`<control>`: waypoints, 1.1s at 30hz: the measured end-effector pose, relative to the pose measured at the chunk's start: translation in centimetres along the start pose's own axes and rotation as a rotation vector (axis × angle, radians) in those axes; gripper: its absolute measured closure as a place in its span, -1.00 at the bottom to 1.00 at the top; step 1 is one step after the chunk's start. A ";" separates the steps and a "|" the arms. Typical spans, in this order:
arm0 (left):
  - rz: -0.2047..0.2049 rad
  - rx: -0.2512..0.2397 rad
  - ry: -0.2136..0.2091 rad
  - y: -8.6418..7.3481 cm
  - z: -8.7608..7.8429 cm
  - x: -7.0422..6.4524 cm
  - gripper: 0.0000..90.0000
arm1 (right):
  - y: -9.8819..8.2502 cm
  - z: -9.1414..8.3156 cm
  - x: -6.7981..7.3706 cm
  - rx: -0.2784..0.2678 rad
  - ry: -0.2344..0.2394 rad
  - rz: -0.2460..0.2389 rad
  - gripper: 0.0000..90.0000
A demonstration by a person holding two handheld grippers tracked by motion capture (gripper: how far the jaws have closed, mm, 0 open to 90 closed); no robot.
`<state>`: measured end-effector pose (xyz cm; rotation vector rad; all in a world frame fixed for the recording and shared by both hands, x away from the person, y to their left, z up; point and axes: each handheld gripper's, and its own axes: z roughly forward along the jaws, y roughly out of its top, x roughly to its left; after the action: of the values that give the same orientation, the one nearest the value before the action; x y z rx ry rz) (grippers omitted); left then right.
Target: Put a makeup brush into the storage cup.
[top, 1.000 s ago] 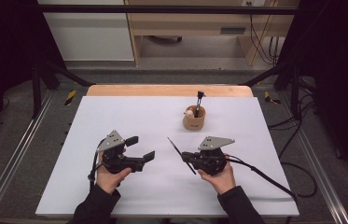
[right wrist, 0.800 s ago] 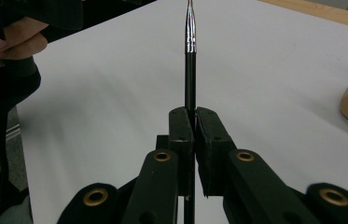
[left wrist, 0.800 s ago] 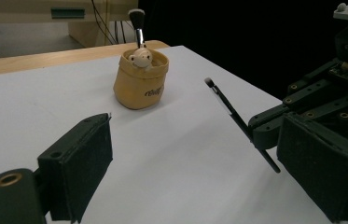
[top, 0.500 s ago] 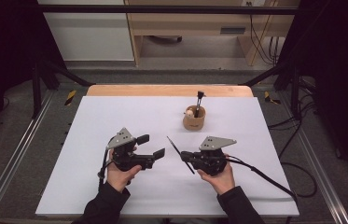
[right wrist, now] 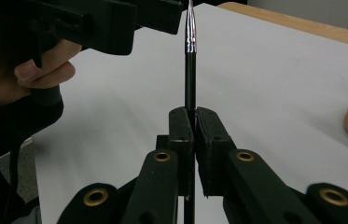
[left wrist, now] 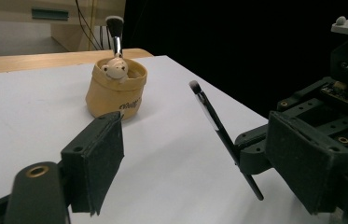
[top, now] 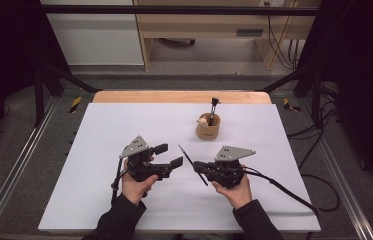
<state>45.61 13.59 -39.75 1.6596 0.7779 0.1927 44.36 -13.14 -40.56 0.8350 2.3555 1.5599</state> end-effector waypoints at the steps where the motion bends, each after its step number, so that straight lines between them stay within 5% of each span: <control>1: -0.001 -0.001 -0.001 0.0 0.1 0.0 -0.54 | 0.0 0.0 0.0 -0.002 -0.002 0.001 0.91; 33: -0.062 -0.022 -0.048 -0.7 1.7 -1.0 0.29 | 0.0 0.1 0.4 -0.039 0.021 -0.004 0.90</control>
<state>45.46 11.62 -40.52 1.6113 0.7873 0.1175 44.05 -12.86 -40.58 0.8087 2.3311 1.6154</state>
